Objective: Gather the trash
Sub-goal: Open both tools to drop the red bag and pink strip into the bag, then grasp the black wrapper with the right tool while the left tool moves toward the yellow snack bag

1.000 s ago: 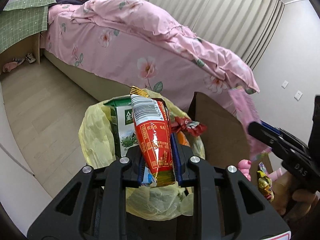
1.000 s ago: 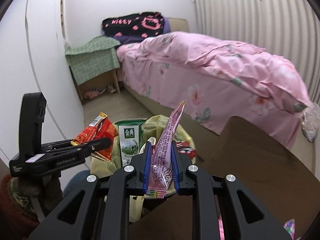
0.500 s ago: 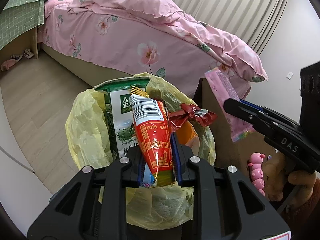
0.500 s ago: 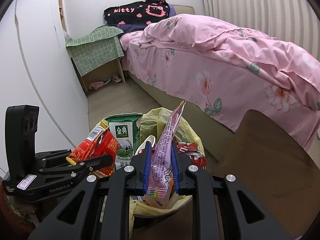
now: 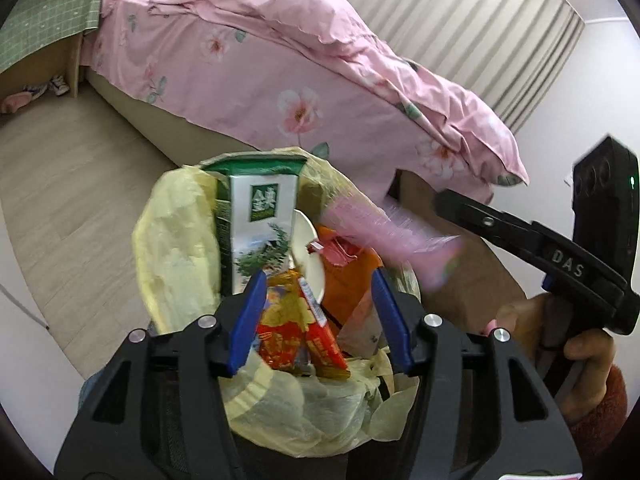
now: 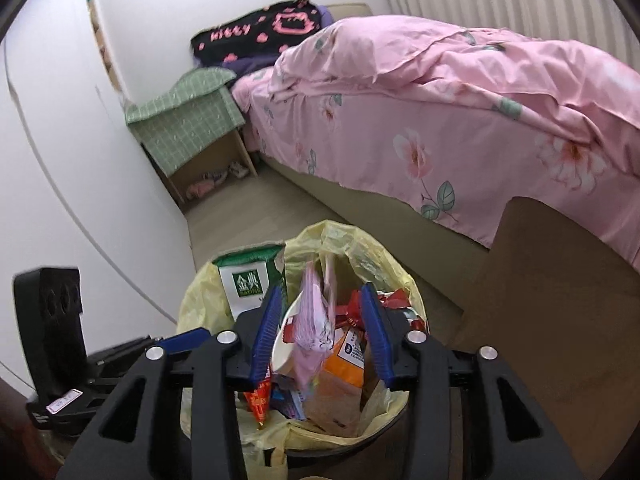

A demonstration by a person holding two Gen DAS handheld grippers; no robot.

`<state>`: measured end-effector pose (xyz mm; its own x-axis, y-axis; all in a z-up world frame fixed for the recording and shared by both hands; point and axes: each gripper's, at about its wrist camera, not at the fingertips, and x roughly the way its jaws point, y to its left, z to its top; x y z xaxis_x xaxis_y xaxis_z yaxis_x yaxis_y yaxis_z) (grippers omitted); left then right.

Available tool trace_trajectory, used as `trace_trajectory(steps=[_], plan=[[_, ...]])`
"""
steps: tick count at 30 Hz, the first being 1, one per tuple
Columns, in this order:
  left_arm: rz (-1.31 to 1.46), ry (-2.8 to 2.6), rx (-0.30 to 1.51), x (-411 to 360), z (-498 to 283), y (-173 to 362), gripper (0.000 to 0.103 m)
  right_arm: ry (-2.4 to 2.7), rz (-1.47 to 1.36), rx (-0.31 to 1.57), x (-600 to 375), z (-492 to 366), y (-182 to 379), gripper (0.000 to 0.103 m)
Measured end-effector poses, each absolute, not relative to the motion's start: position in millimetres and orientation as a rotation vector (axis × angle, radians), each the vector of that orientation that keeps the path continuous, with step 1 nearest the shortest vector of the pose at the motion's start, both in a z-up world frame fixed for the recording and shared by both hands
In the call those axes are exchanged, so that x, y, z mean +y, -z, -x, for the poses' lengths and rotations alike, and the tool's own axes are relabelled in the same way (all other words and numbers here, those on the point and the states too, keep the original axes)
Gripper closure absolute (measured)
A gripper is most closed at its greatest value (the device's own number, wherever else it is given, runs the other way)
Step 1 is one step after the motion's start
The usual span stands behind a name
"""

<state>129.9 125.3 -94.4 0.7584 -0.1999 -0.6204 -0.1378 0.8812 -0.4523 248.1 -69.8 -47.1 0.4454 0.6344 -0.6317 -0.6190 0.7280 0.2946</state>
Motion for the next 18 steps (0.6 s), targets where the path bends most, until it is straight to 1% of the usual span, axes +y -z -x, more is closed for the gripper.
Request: trace_trajectory(steps=[2, 5, 8, 9, 15, 16, 17, 18], plan=[[0.511, 0.017, 0.702, 128.3, -124.6, 89.6, 0.051, -0.769, -0.025, 0.781, -77.8, -242.6, 43.0, 0.063], [0.513, 0.003, 0.671, 129.8, -116.6, 79.3, 0.043, -0.741, -0.023, 0.759, -97.2, -229.2, 36.4, 0.063], [0.491, 0.008, 0.638, 122.4, -109.7, 67.1, 0.041, -0.692, -0.035, 0.74, -126.8, -213.7, 32.7, 0.063], [0.481, 0.017, 0.633, 117.7, -108.5, 63.3, 0.039, -0.671, -0.042, 0.736, -139.0, -208.2, 32.7, 0.063], [0.389, 0.092, 0.625, 73.6, -108.2, 46.4, 0.036, -0.487, -0.056, 0.661, -230.5, -157.0, 30.6, 0.063], [0.372, 0.113, 0.627, 64.0, -108.5, 44.9, 0.034, -0.457, -0.05, 0.647, -243.9, -149.7, 29.7, 0.063], [0.352, 0.137, 0.629, 52.3, -108.3, 43.4, 0.028, -0.421, -0.042, 0.634, -258.8, -141.0, 29.1, 0.062], [0.336, 0.16, 0.63, 42.1, -108.2, 42.5, 0.027, -0.388, -0.036, 0.623, -272.8, -133.0, 28.7, 0.06]])
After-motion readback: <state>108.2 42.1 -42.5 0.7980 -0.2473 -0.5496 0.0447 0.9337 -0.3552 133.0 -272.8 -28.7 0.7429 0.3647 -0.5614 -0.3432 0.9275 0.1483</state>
